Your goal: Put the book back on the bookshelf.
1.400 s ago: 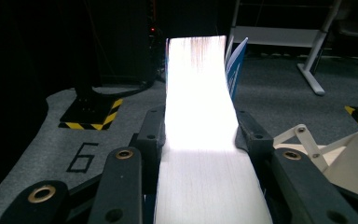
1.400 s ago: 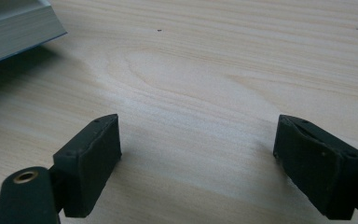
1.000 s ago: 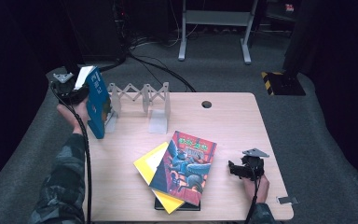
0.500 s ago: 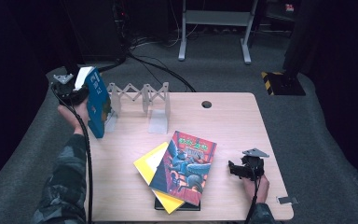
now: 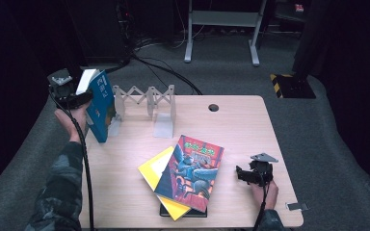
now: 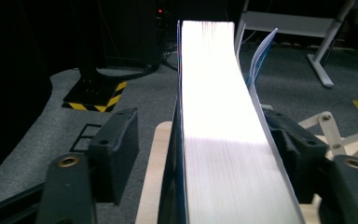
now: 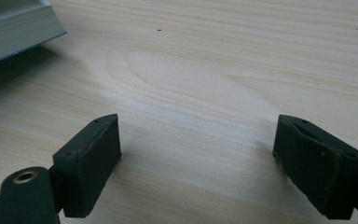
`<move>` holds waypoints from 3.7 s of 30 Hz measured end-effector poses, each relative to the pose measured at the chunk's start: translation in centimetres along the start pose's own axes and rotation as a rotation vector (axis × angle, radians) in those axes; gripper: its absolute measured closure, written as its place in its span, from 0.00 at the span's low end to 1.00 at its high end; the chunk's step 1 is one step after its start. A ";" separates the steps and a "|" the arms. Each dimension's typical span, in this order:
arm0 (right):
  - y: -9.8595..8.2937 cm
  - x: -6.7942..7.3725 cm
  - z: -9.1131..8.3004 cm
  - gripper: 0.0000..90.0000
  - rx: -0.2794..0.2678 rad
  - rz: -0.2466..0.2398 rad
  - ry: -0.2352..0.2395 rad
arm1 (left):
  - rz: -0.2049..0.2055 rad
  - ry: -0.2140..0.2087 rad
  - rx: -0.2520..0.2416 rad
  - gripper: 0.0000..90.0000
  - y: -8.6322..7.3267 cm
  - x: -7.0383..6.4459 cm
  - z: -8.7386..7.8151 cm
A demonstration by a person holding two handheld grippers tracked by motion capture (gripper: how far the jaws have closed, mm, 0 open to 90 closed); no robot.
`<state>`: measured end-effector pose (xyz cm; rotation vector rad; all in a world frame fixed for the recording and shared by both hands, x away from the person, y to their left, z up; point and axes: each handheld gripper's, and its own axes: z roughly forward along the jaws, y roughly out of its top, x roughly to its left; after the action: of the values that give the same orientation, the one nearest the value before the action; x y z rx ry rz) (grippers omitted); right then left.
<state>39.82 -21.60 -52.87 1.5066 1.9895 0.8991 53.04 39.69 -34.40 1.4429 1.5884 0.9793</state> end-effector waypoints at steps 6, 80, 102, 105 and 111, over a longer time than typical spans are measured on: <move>0.0 0.0 0.0 0.16 0.000 0.000 -0.001 | 0.004 -0.024 -0.002 0.26 0.3 0.2 -0.7; 0.4 0.8 -1.6 0.03 0.009 0.100 0.209 | 0.284 -0.549 0.370 0.03 -18.5 -12.7 -5.4; 4.8 10.4 -3.4 0.26 0.088 -0.022 0.406 | 0.321 -0.582 0.391 0.11 -18.8 -13.9 -6.0; 5.0 10.5 -3.3 0.29 0.091 -0.027 0.406 | 0.308 -0.586 0.387 0.11 -18.8 -13.9 -5.9; 5.8 10.7 -2.6 0.27 0.102 -0.041 0.398 | 0.301 -0.585 0.388 0.11 -18.9 -14.0 -5.9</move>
<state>38.72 -10.83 -46.71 1.4183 2.3679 1.1698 40.88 24.24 -48.53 2.0490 1.1769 0.3411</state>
